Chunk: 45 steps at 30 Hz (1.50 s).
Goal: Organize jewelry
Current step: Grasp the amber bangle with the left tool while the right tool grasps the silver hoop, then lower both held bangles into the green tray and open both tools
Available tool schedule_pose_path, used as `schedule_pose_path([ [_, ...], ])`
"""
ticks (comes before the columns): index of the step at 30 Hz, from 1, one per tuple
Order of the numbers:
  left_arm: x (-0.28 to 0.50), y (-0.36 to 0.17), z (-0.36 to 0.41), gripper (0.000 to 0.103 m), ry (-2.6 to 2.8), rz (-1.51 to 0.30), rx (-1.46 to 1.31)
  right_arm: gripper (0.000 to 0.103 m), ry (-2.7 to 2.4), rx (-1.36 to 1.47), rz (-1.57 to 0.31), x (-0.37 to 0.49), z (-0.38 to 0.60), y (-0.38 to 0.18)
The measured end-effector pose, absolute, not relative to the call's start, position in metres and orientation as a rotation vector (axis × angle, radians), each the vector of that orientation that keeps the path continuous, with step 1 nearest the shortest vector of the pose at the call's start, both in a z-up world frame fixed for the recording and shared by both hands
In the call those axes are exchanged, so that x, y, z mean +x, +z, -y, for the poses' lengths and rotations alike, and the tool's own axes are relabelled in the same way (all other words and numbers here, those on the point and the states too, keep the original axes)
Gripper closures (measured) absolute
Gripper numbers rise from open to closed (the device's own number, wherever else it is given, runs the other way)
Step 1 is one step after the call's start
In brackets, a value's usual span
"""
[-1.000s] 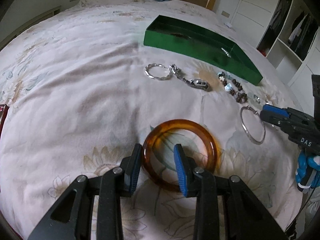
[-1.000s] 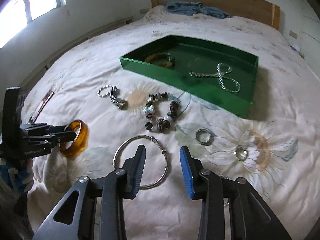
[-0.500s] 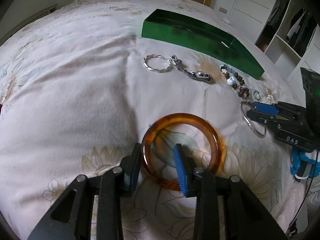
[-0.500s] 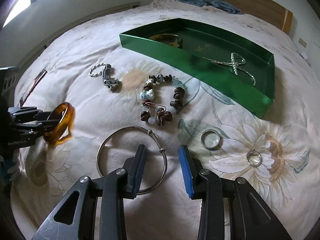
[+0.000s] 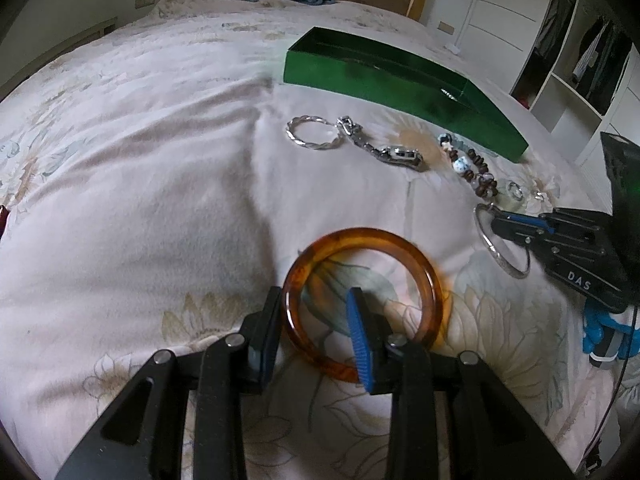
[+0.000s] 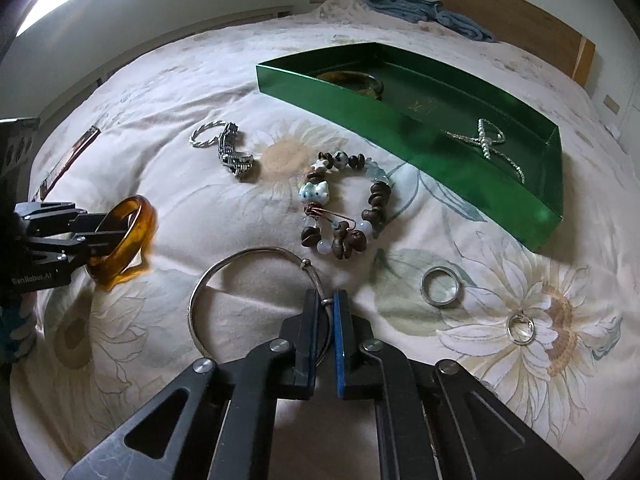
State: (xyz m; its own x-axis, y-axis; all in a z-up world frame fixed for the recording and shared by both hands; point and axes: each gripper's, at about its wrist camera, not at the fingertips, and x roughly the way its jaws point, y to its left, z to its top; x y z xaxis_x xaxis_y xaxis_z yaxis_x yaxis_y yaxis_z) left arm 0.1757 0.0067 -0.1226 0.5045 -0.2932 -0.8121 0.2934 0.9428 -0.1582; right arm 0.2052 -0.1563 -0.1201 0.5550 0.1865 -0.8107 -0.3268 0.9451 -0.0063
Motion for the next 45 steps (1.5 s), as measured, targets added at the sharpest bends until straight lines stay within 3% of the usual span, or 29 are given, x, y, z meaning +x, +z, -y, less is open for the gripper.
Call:
schedule_pose_path([
  [6, 0.174, -0.118, -0.005, 0.092, -0.319, -0.974, 0.009, 0.097, 0.284, -0.157, -0.877, 0.195, 0.154, -0.109],
  [31, 0.134, -0.048, -0.001, 0.094, -0.259, -0.812, 0.032, 0.097, 0.182, -0.138, -0.659, 0.127, 0.168, -0.011],
  [45, 0.176, 0.023, 0.01, 0.094, -0.278, -0.68, -0.004, 0.097, 0.076, -0.094, -0.518, 0.154, 0.201, 0.059],
])
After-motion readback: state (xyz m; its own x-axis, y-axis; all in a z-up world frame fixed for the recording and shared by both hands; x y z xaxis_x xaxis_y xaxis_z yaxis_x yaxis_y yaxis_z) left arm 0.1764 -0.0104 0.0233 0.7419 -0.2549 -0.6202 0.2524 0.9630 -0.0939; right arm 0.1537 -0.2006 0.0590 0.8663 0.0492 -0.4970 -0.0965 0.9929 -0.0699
